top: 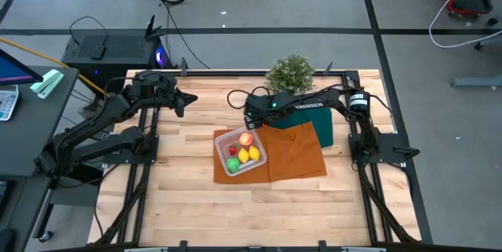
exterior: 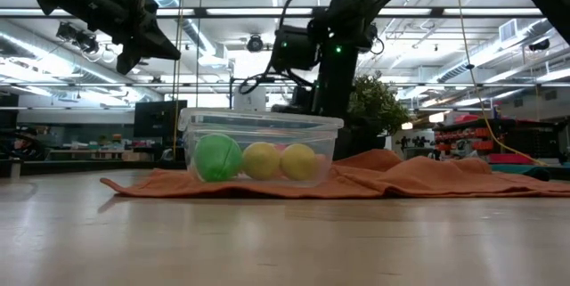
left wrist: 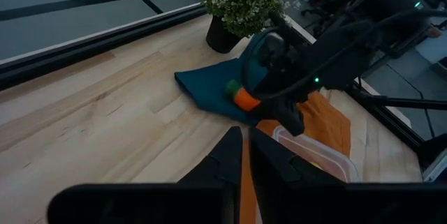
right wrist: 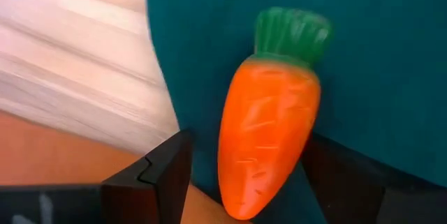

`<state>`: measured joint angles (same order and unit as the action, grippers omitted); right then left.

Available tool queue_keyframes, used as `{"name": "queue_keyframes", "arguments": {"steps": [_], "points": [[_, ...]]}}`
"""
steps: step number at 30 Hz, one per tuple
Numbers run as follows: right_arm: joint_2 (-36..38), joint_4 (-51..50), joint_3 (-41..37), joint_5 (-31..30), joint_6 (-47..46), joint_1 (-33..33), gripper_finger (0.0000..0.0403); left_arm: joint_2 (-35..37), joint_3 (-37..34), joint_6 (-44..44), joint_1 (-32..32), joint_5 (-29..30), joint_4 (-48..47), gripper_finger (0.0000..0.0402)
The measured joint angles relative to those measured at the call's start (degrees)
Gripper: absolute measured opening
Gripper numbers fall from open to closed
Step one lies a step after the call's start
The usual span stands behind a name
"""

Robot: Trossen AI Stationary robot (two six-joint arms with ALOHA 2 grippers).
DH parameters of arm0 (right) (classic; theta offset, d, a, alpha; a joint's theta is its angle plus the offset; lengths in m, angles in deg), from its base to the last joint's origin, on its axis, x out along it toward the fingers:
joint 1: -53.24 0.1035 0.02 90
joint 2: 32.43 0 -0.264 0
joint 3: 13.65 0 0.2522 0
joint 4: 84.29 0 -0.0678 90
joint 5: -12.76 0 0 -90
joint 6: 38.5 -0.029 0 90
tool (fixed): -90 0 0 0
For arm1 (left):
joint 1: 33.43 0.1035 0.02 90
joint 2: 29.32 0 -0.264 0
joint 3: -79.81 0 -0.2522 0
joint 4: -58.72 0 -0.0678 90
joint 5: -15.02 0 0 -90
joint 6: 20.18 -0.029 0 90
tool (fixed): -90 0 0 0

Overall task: Pick and placing Produce into tupperware
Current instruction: Put the orange carrot into the transparent bin

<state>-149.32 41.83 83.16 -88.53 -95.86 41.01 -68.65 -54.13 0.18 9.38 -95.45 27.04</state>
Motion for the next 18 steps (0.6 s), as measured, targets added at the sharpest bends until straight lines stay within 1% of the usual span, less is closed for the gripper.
{"name": "queue_keyframes", "arguments": {"steps": [5, 8, 18], "points": [[-0.58, 0.15, 0.0, 0.09, 0.0, 0.09, 0.0221, 0.0, 0.0, -0.02, 0.0, 0.0, 0.0, 0.0028], [0.04, 0.09, 0.0, -1.06, -0.02, 0.11, 0.0205, 0.0, 0.0, -0.02, 0.0, 0.0, 0.0, 0.0024], [1.23, 0.09, 0.09, -1.97, 0.63, -0.09, 0.0092, 0.0, 0.0, -0.08, 0.0, 0.0, 0.05, 0.0035]]}}
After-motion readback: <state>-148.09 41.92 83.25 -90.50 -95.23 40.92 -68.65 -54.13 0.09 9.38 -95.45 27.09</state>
